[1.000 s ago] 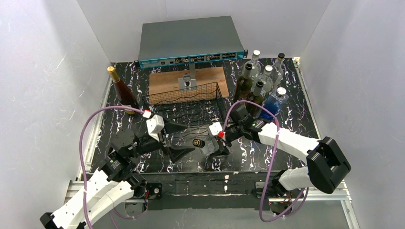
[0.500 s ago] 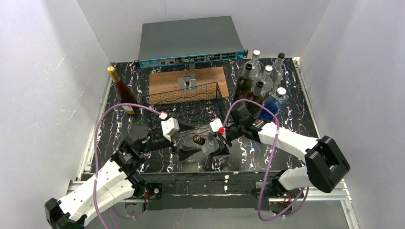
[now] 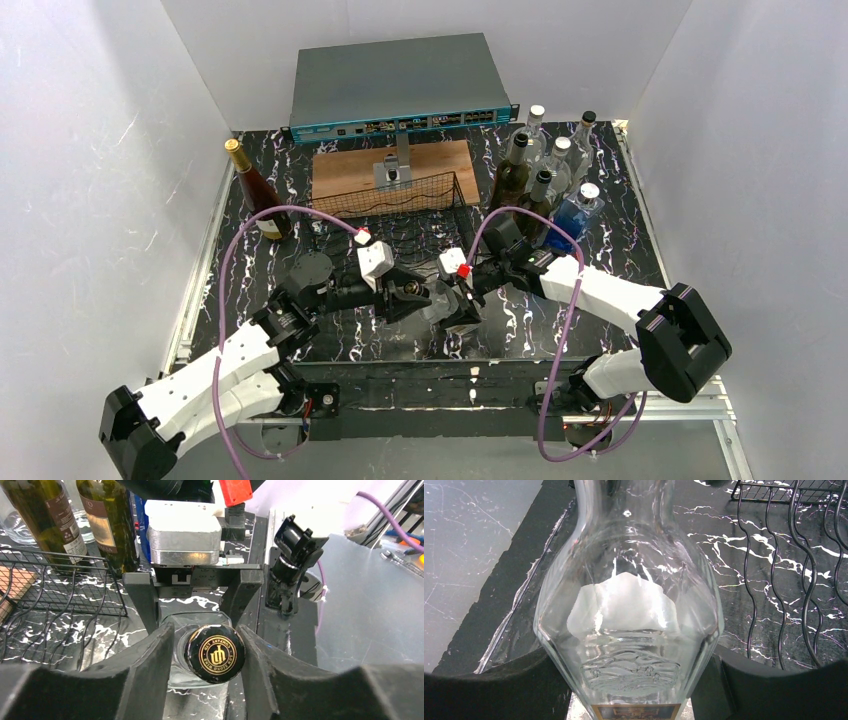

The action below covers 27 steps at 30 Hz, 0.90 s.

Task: Take the wine bottle off the wine rack
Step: Place the wine bottle at the center of the board.

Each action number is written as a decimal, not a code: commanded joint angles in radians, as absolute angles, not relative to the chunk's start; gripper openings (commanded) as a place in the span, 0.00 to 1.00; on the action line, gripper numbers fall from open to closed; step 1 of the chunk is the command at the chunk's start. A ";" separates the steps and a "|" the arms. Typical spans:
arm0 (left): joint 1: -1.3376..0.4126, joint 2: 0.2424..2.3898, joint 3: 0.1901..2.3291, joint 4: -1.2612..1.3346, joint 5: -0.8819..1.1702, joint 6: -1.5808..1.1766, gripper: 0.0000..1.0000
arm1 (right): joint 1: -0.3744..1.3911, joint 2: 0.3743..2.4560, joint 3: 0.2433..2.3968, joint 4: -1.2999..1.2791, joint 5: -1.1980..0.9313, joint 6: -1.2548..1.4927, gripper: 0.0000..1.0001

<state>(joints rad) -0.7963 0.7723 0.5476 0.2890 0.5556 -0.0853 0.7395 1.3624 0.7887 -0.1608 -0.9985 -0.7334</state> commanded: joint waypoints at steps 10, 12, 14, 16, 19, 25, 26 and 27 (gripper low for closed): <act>-0.805 0.752 0.562 0.337 0.505 -0.145 0.00 | 0.725 1.347 0.786 -0.060 -0.983 -0.613 0.70; -0.805 0.740 0.577 0.319 0.489 -0.146 0.00 | 0.718 1.340 0.797 -0.077 -0.956 -0.599 0.91; -0.805 0.736 0.606 0.273 0.478 -0.138 0.00 | 0.708 1.335 0.812 -0.098 -0.950 -0.592 0.98; -0.804 0.744 0.648 0.202 0.466 -0.124 0.00 | 0.693 1.329 0.829 -0.122 -0.959 -0.587 0.98; -0.804 0.767 0.719 0.069 0.441 -0.088 0.00 | 0.670 1.310 0.858 -0.177 -0.976 -0.610 0.98; -0.804 0.789 0.817 -0.110 0.408 -0.041 0.00 | 0.611 1.278 0.914 -0.309 -0.994 -0.716 0.98; -0.805 0.791 0.831 -0.128 0.401 -0.035 0.00 | 0.604 1.271 0.924 -0.345 -1.001 -0.745 0.98; -0.804 0.793 0.845 -0.143 0.394 -0.030 0.00 | 0.596 1.266 0.933 -0.379 -1.006 -0.780 0.98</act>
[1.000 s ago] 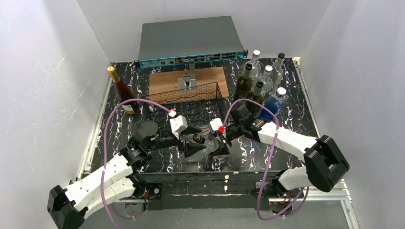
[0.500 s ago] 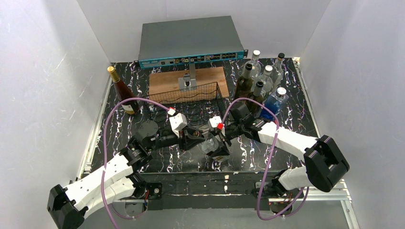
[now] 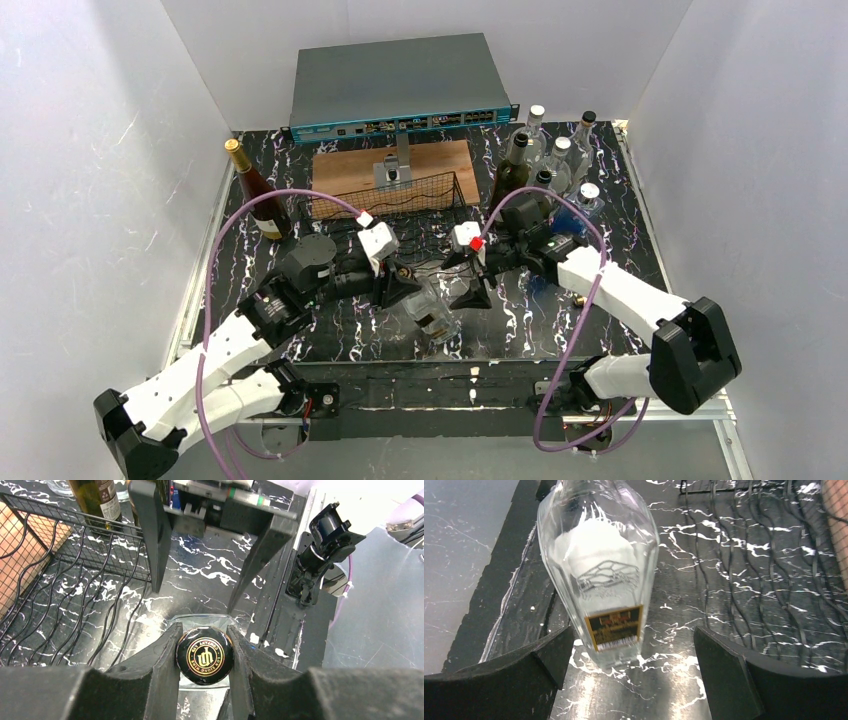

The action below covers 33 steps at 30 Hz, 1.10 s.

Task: Take the wine bottle off the wine rack
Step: Place the wine bottle at the center of the board.

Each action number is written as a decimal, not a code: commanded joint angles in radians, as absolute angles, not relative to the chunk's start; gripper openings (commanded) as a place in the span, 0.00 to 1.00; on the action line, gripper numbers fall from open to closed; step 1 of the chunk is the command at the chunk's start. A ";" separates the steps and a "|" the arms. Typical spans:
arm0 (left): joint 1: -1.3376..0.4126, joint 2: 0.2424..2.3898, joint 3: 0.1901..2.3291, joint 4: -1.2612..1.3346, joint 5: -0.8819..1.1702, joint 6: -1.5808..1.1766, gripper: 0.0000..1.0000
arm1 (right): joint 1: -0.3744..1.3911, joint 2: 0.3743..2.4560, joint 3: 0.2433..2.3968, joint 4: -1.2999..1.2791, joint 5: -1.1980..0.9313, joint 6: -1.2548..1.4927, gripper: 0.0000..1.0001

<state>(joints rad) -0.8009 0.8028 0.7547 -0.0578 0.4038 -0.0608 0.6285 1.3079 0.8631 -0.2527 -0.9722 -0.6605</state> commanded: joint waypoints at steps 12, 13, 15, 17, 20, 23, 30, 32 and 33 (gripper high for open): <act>-0.812 0.850 0.934 -0.170 0.354 0.018 0.00 | 0.490 1.191 0.975 -0.616 -1.043 -0.966 0.98; -0.817 0.854 0.941 -0.172 0.347 0.030 0.00 | 0.484 1.184 0.977 -0.628 -1.042 -0.975 0.98; -0.826 0.866 0.959 -0.182 0.339 0.050 0.00 | 0.468 1.169 0.985 -0.646 -1.037 -0.984 0.98; -0.838 0.885 0.989 -0.205 0.331 0.073 0.00 | 0.448 1.156 0.991 -0.661 -1.033 -0.985 0.98; -0.857 0.910 1.032 -0.233 0.312 0.103 0.00 | 0.420 1.140 1.002 -0.677 -1.031 -0.985 0.98; -0.874 0.934 1.052 -0.252 0.299 0.121 0.00 | 0.397 1.129 1.018 -0.696 -1.025 -0.981 0.98; -0.900 0.949 1.015 -0.254 0.237 0.092 0.15 | 0.387 1.112 1.157 -0.876 -0.874 -0.978 0.98; -0.901 0.945 0.998 -0.238 0.231 0.072 0.32 | 0.386 1.086 1.186 -0.907 -0.817 -0.956 0.98; -0.901 0.943 0.991 -0.231 0.230 0.062 0.41 | 0.386 1.070 1.192 -0.903 -0.798 -0.937 0.98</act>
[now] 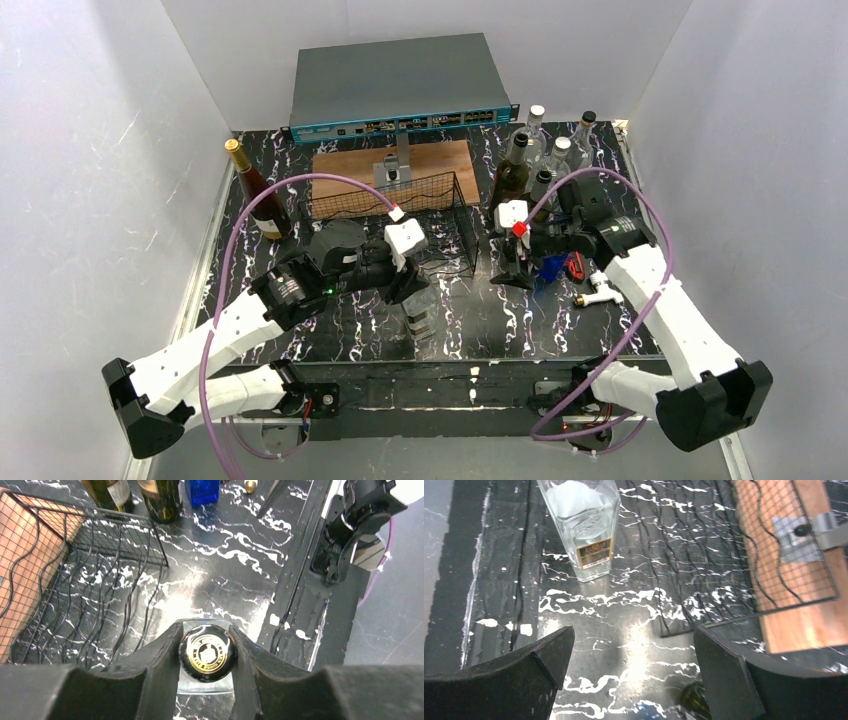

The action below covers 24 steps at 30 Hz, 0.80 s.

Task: Take the wine bottle off the wine rack
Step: Place the wine bottle at the center of the board.

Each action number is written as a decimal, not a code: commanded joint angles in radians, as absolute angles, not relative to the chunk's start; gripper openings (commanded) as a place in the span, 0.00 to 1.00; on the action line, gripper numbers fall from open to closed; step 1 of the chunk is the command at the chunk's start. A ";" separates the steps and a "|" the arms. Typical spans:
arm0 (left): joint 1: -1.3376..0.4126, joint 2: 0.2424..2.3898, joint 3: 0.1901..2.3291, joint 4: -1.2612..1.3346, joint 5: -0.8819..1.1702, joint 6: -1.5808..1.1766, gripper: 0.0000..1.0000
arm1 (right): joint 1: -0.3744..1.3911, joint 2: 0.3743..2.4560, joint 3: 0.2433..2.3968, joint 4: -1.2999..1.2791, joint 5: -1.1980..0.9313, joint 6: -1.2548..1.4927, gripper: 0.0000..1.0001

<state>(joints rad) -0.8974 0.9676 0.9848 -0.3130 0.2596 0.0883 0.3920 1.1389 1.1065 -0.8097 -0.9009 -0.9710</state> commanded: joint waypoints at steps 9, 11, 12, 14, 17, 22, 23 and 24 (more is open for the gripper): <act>-0.901 0.948 0.989 -0.208 0.244 -0.030 0.84 | 0.320 0.997 1.207 -0.846 -0.747 -0.747 0.98; -0.900 0.938 1.002 -0.220 0.223 -0.071 0.92 | 0.302 0.987 1.223 -0.844 -0.737 -0.715 0.98; -0.901 0.930 1.012 -0.231 0.203 -0.089 0.98 | 0.292 0.984 1.234 -0.844 -0.730 -0.699 0.98; -0.900 0.917 1.042 -0.267 0.180 -0.118 0.98 | 0.275 0.978 1.261 -0.840 -0.702 -0.635 0.98; -0.899 0.924 1.125 -0.362 0.152 -0.152 0.98 | 0.252 0.967 1.302 -0.821 -0.654 -0.539 0.99; -0.891 0.933 1.205 -0.446 0.109 -0.211 0.98 | 0.218 0.930 1.352 -0.777 -0.579 -0.418 0.98; -0.887 0.934 1.218 -0.454 0.098 -0.227 0.98 | 0.213 0.925 1.361 -0.774 -0.564 -0.410 0.98; -0.884 0.933 1.229 -0.463 0.087 -0.239 0.98 | 0.209 0.922 1.373 -0.775 -0.553 -0.404 0.98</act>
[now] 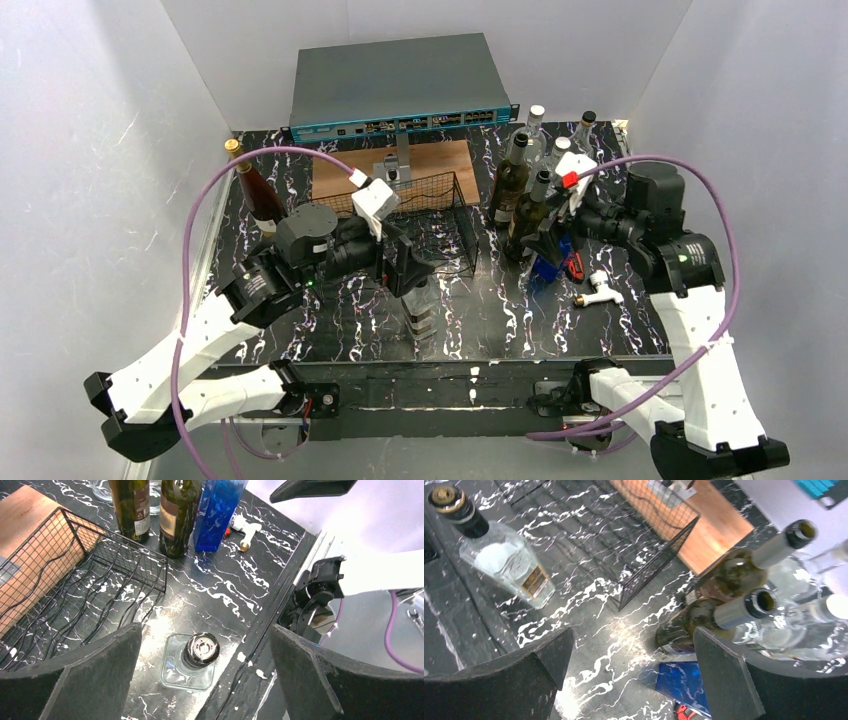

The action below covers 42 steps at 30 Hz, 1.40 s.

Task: Take the wine bottle off the wine rack
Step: Place the wine bottle at the center of the board, then reset both arms

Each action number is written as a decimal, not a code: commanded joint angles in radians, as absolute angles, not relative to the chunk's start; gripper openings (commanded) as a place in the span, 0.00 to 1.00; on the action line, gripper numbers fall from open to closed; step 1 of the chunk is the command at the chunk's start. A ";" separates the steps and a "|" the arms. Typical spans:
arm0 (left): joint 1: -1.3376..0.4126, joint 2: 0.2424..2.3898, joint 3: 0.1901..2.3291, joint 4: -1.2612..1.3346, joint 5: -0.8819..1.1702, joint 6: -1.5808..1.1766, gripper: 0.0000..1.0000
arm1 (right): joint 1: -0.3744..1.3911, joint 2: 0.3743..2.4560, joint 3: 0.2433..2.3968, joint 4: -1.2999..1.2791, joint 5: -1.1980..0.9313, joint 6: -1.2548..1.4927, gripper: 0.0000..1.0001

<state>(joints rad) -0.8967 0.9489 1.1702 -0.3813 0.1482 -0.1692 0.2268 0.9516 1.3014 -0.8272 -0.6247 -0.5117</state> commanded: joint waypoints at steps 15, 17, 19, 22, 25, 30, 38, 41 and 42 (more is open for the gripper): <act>-0.852 0.822 1.333 -0.689 -0.278 -0.308 0.98 | 0.114 0.942 1.519 -0.729 -0.375 -0.253 0.98; -0.852 0.807 1.347 -0.714 -0.334 -0.285 0.98 | 0.102 0.950 1.532 -0.725 -0.360 -0.243 0.99; -0.850 0.795 1.365 -0.733 -0.386 -0.255 0.98 | 0.098 0.954 1.540 -0.712 -0.341 -0.218 0.98; -0.848 0.789 1.386 -0.745 -0.459 -0.207 0.98 | 0.090 0.957 1.540 -0.680 -0.288 -0.149 0.98; -0.837 0.799 1.404 -0.746 -0.489 -0.170 0.98 | 0.084 0.954 1.540 -0.654 -0.212 -0.093 0.98; -0.740 0.843 1.414 -0.750 -0.443 -0.150 0.98 | 0.078 0.954 1.538 -0.624 -0.072 -0.055 0.98; -0.432 0.841 1.368 -0.729 -0.274 -0.185 0.98 | 0.050 0.963 1.545 -0.551 0.289 -0.116 0.98; -0.430 0.801 1.327 -0.735 -0.283 -0.184 0.98 | 0.012 0.967 1.551 -0.555 0.284 -0.115 0.98; -0.430 0.774 1.303 -0.735 -0.285 -0.192 0.98 | 0.009 0.963 1.538 -0.559 0.261 -0.112 0.98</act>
<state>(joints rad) -0.4370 0.8207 1.3415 -0.7341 -0.2783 -0.1902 0.0204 0.9749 1.5093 -0.6163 0.2584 -0.1078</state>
